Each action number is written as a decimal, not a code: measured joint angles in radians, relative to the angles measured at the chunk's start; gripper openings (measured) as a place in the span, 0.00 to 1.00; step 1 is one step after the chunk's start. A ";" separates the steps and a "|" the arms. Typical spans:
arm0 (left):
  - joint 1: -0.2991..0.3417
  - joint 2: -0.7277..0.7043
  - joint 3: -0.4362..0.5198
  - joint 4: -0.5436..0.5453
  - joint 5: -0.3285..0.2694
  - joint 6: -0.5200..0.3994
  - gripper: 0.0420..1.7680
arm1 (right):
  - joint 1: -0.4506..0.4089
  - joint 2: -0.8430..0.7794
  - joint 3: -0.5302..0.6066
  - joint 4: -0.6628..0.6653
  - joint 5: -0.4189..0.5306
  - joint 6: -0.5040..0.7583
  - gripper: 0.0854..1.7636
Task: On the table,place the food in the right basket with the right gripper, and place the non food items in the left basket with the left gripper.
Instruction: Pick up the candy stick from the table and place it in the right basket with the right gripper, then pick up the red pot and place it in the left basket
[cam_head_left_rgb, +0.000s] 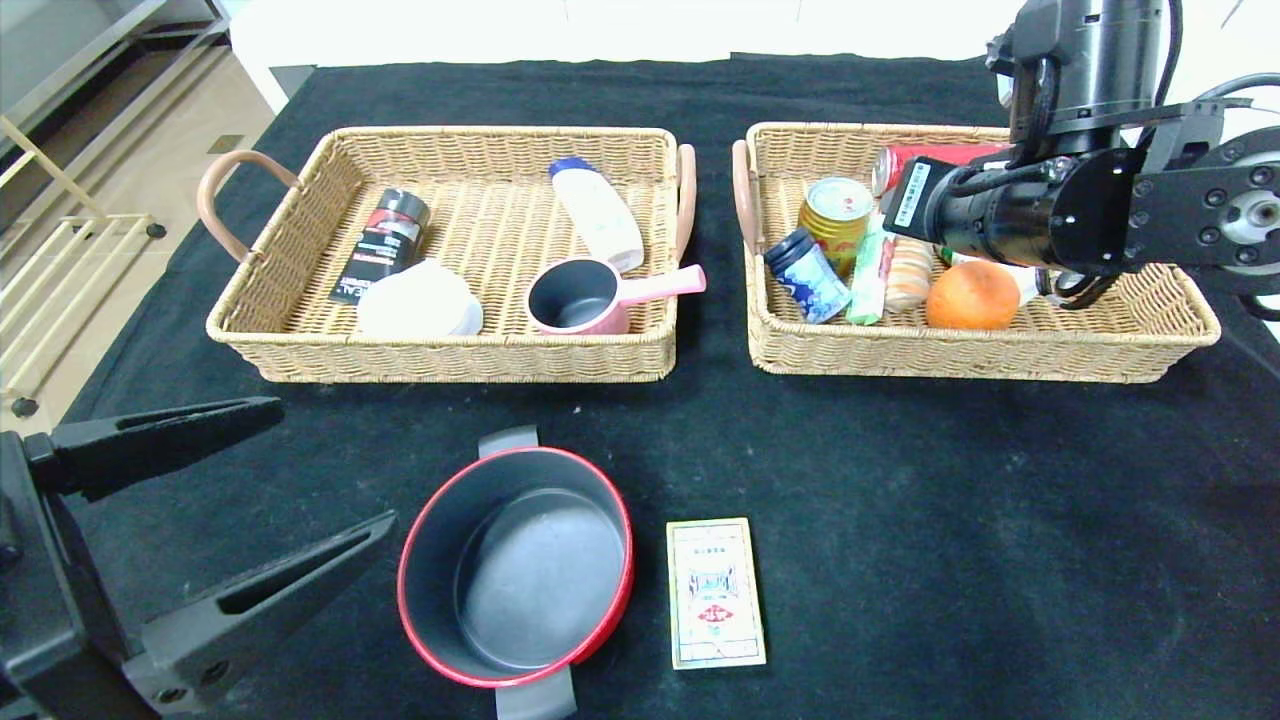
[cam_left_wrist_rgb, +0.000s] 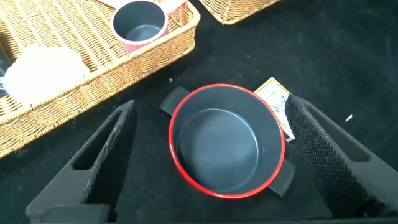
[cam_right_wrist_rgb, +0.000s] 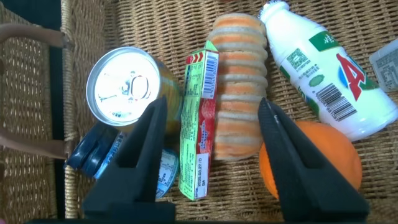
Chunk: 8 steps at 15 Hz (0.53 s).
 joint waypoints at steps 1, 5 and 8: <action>0.000 0.000 0.000 0.000 0.000 0.000 0.97 | 0.003 -0.003 0.004 0.000 0.000 0.000 0.67; -0.001 0.000 0.000 0.000 0.000 0.001 0.97 | 0.029 -0.036 0.045 -0.007 -0.019 -0.007 0.79; -0.006 -0.001 0.000 0.001 0.002 0.002 0.97 | 0.067 -0.097 0.119 -0.008 -0.027 -0.016 0.84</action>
